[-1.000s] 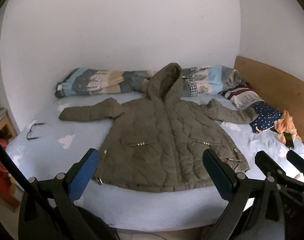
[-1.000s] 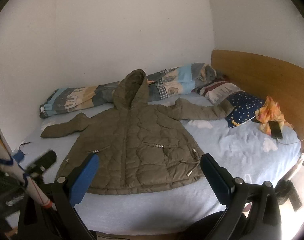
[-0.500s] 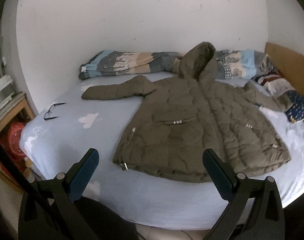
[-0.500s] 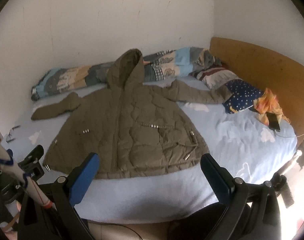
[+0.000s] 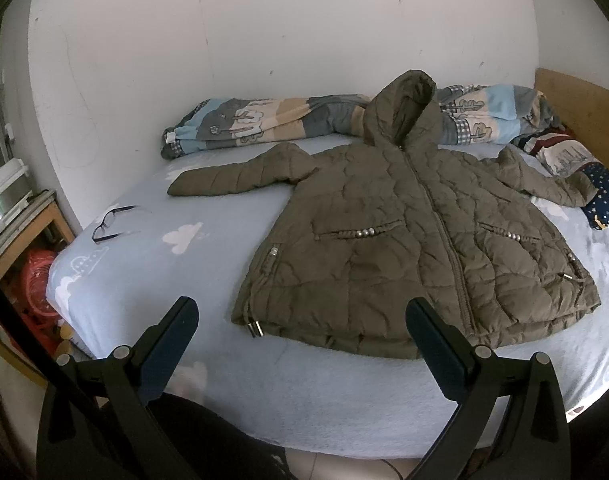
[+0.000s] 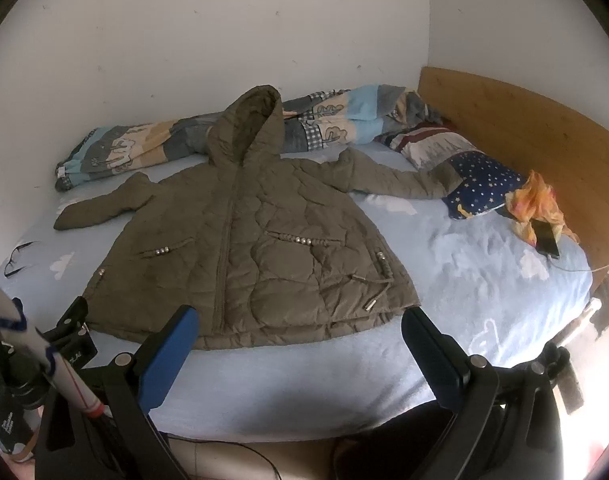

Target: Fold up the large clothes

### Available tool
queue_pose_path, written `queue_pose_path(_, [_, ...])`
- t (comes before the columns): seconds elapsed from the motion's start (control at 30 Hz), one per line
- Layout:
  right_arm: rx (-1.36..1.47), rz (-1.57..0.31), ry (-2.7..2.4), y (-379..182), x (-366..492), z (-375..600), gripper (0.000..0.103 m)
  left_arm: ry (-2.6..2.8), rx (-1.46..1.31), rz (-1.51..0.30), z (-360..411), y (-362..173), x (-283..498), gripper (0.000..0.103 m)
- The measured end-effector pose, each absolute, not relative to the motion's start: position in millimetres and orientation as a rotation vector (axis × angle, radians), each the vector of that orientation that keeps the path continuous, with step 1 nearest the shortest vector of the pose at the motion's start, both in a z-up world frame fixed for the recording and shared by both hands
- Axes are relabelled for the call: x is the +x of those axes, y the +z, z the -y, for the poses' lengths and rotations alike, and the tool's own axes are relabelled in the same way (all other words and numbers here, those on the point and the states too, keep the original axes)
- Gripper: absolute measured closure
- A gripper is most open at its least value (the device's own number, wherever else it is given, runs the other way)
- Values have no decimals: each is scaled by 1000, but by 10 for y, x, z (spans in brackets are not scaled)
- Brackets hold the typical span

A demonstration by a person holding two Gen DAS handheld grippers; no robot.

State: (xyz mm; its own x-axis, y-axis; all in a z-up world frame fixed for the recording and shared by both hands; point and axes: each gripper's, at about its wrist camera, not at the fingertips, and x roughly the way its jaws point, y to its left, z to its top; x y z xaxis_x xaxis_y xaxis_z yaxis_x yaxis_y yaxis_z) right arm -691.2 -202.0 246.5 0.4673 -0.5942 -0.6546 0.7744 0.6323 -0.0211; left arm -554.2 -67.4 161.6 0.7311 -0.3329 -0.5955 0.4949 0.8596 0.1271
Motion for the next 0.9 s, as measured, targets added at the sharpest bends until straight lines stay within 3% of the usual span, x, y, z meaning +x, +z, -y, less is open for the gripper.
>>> queue_pose_path(0.9, [306,-699,-859,2311,-7011,2145,0,-486,262,-614,920,1748,-5314,0])
